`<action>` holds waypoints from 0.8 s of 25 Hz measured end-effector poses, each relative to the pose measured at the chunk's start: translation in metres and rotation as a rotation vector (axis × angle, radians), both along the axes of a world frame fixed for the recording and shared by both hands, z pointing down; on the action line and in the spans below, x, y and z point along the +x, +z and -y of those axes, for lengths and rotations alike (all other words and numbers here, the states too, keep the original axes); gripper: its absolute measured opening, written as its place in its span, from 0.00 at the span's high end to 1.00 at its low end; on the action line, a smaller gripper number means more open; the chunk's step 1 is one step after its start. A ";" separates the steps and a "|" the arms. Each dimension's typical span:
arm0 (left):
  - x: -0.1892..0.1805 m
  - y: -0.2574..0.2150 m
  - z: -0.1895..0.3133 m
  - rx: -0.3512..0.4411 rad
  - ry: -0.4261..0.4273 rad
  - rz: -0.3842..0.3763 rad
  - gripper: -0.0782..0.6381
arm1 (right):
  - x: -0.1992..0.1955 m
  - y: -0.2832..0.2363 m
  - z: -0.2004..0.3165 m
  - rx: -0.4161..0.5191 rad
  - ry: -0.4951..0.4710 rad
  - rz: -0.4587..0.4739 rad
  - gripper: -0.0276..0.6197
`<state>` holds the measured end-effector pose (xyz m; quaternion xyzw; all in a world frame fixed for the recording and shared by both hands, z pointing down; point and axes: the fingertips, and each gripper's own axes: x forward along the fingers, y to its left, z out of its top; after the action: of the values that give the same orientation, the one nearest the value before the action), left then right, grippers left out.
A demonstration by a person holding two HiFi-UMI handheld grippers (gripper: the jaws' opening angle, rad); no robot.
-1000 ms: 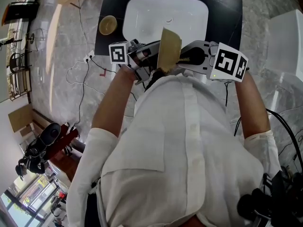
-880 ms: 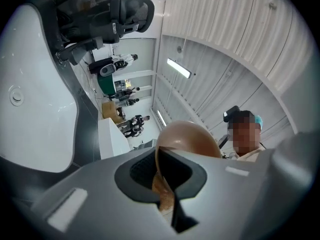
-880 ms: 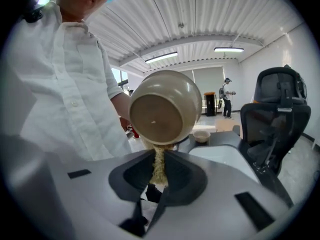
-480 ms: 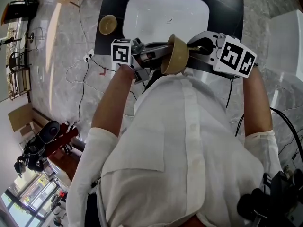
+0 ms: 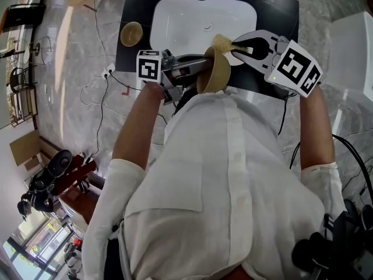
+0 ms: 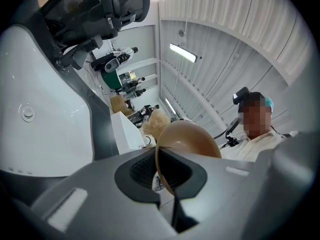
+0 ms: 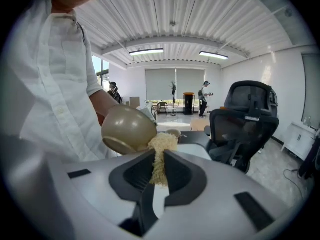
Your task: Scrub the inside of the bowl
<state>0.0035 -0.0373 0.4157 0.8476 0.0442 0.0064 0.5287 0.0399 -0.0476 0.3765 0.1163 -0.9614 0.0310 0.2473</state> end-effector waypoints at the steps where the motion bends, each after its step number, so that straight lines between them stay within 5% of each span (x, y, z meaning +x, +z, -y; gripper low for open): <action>1: 0.000 0.002 0.001 0.002 0.004 0.005 0.87 | -0.001 -0.004 0.002 0.003 0.011 0.015 0.88; 20: -0.075 -0.002 0.096 0.049 -0.002 0.089 0.87 | -0.067 -0.063 0.035 -0.065 0.109 0.304 0.88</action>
<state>-0.0715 -0.1331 0.4142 0.8593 0.0199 0.0446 0.5091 -0.0269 -0.0827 0.3137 0.1543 -0.9785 0.0929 0.1004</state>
